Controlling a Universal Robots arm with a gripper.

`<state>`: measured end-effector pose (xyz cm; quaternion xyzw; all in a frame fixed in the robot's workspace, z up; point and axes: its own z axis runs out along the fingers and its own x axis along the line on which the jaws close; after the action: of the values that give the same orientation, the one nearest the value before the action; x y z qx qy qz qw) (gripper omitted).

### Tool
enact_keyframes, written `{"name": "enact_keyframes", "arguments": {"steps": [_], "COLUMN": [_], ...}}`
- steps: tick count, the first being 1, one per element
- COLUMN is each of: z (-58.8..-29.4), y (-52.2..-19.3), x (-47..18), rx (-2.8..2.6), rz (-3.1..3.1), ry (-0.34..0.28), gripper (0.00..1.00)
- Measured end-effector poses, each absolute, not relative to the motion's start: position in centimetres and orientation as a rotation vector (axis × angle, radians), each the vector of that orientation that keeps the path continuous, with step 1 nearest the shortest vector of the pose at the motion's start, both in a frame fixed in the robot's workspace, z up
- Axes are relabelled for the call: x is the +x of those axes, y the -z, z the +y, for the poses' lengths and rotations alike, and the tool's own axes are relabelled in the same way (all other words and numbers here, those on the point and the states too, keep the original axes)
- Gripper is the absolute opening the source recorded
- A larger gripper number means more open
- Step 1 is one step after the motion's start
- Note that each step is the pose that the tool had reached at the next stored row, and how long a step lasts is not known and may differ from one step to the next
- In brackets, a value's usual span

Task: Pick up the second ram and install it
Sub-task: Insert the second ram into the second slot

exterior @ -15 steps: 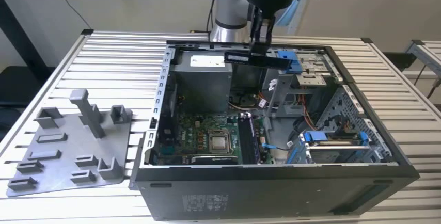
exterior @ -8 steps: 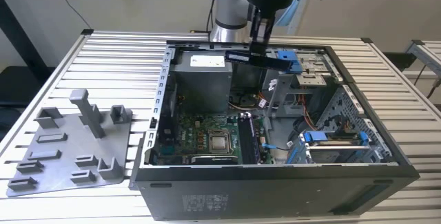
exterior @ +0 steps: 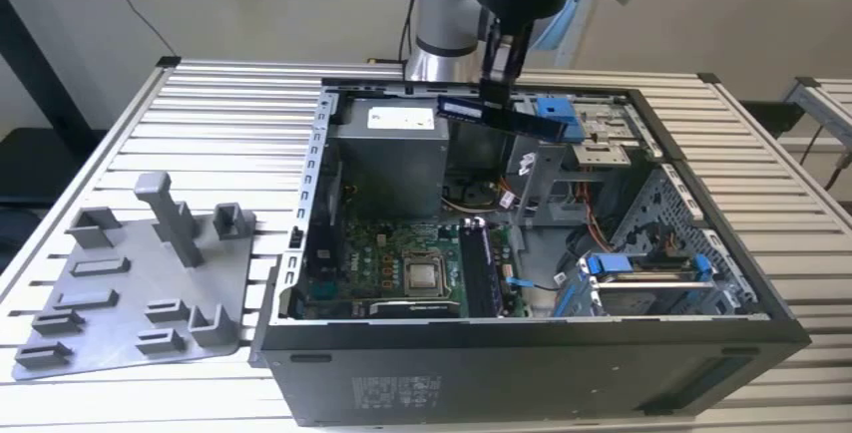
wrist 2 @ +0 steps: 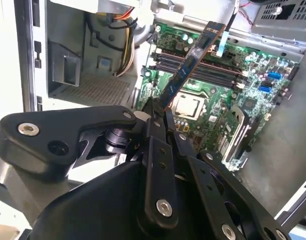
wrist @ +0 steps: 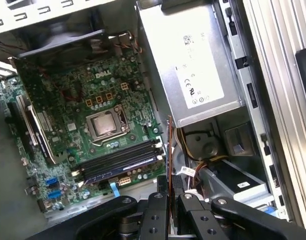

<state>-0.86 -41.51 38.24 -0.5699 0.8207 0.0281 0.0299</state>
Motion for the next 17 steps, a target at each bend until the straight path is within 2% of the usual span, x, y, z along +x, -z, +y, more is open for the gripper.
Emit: {"name": "enact_keyframes", "arguments": {"steps": [17], "z": [-41.51], "y": [-38.16], "x": [-0.86], "rx": [-1.564], "rz": [2.65], "ry": [-0.08], "gripper": [0.14]}}
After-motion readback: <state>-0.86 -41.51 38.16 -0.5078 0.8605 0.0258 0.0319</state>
